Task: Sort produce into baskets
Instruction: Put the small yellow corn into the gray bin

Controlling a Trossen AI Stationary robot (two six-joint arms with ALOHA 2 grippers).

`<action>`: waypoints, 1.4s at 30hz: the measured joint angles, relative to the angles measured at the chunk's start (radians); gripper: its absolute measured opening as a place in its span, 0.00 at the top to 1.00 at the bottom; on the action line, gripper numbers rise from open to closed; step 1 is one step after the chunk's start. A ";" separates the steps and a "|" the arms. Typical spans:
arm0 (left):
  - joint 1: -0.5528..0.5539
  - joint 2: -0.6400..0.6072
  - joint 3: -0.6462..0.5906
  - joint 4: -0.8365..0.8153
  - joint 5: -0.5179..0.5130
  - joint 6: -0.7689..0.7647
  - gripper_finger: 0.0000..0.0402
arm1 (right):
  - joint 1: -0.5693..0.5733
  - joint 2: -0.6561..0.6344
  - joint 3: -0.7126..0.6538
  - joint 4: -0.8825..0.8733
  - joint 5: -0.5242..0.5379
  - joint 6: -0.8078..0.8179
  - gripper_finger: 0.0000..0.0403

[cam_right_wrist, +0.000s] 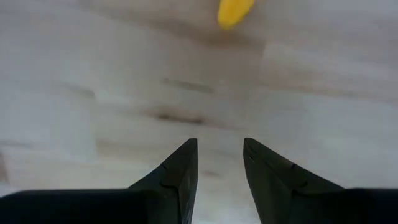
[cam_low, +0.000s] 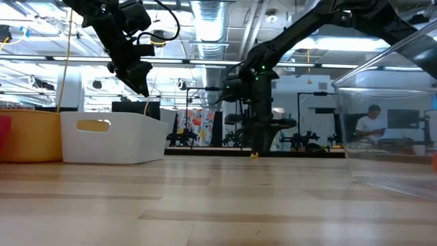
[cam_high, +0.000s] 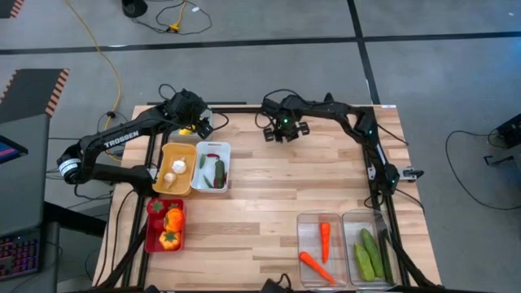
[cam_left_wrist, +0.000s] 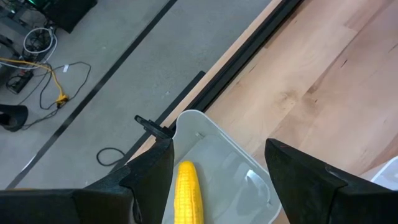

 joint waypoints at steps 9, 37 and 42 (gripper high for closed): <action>0.000 0.000 0.000 0.000 0.000 0.000 0.40 | -0.072 0.000 0.000 0.113 -0.009 0.005 0.62; 0.000 0.000 0.000 0.000 -0.001 0.000 0.40 | -0.152 0.041 0.004 0.208 0.005 0.053 0.62; 0.000 0.000 0.000 0.000 -0.001 0.000 0.40 | -0.160 0.085 0.011 0.206 -0.032 0.055 0.62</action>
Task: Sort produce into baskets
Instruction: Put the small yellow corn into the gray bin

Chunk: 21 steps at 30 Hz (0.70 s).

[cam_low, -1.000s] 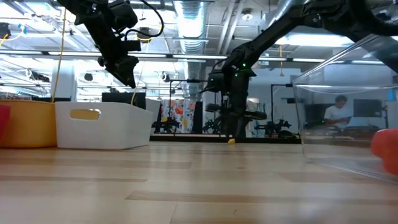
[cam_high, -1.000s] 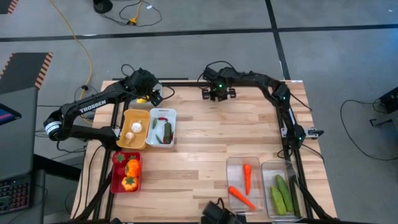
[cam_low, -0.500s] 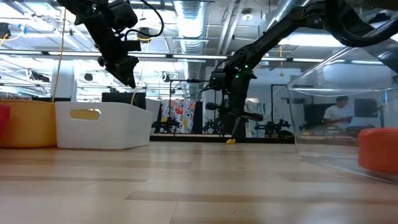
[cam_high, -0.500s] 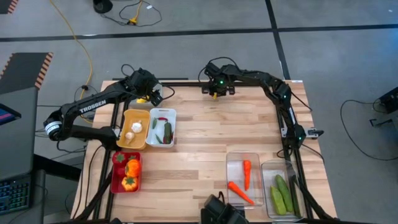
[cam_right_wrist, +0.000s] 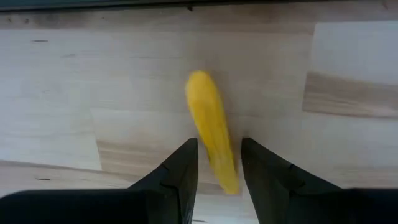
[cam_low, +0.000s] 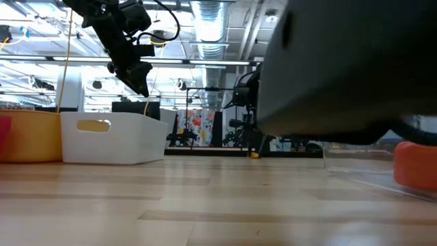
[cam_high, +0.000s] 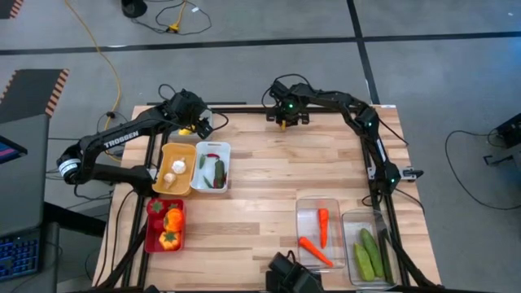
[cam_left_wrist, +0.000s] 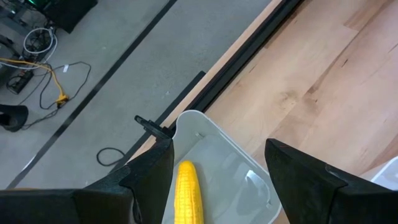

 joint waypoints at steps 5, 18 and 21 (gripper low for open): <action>0.000 0.000 0.000 0.000 -0.001 0.000 0.40 | 0.002 0.001 0.000 -0.006 0.005 -0.002 0.66; 0.000 0.000 0.000 0.000 -0.001 0.000 0.40 | 0.004 0.012 0.102 -0.119 -0.006 -0.142 0.87; 0.000 0.000 0.000 0.000 0.000 0.010 0.40 | 0.023 0.017 0.159 -0.172 -0.056 -0.201 0.87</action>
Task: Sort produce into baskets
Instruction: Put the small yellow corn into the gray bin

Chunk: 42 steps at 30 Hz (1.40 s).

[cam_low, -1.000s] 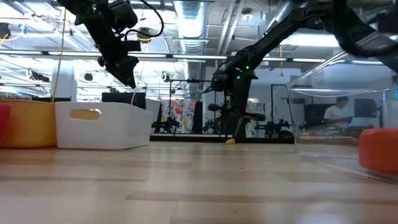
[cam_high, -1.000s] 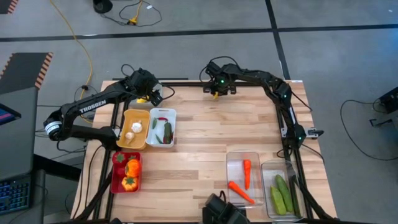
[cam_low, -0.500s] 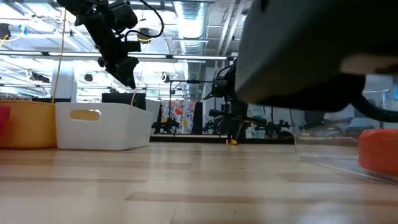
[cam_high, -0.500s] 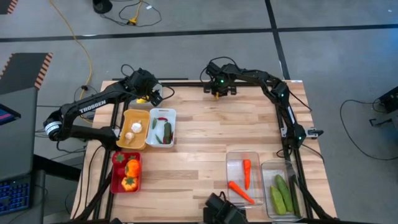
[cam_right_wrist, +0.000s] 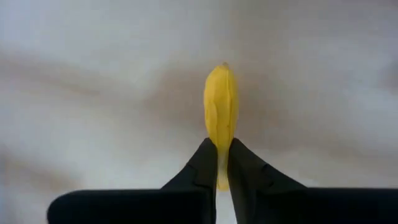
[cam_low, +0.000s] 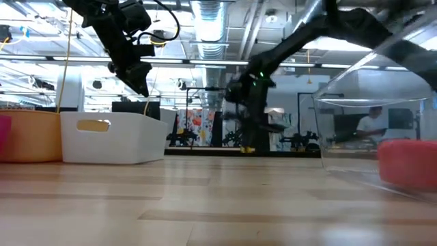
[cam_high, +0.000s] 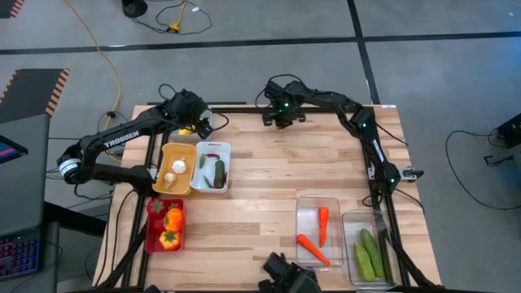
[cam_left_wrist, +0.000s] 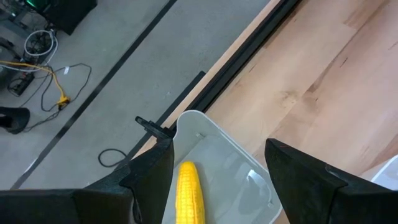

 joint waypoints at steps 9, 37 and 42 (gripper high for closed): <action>-0.004 0.000 0.000 0.000 0.178 0.139 0.40 | 0.069 -0.006 0.133 -0.020 -0.326 -0.232 0.87; -0.279 0.000 0.000 0.043 0.383 0.397 0.41 | 0.348 -0.010 0.300 0.179 -0.356 -0.769 0.87; -0.299 0.000 0.000 0.021 0.384 0.393 0.49 | 0.363 -0.010 0.300 0.195 -0.349 -0.779 0.86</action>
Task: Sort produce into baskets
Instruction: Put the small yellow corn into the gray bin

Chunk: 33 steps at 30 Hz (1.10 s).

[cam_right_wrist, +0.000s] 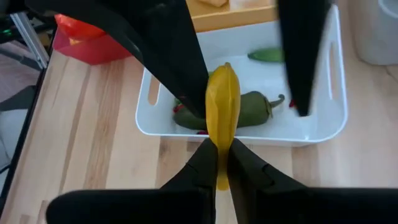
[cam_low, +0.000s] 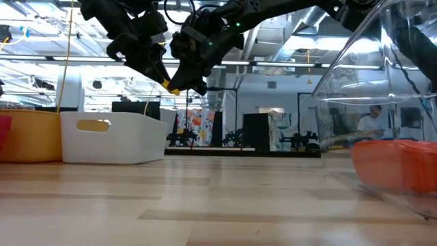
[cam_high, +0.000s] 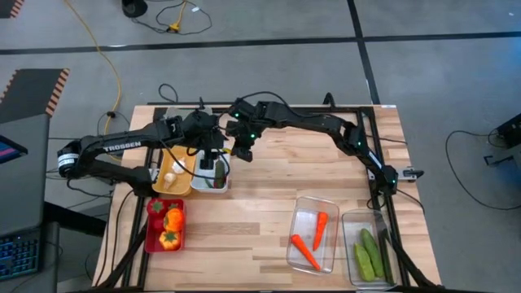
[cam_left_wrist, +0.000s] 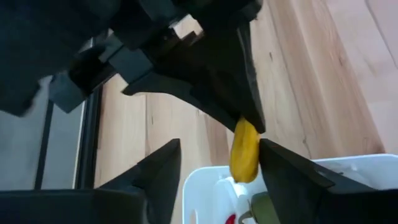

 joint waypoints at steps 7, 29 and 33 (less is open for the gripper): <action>-0.011 0.000 0.000 -0.014 -0.001 -0.009 0.68 | -0.001 -0.001 0.000 0.008 0.018 -0.002 0.86; -0.010 0.000 0.000 -0.027 -0.043 -0.011 0.92 | 0.000 -0.002 0.000 0.044 0.034 0.051 0.78; -0.009 0.000 0.000 -0.029 -0.055 -0.011 0.92 | 0.003 -0.002 0.000 0.047 0.075 0.052 0.67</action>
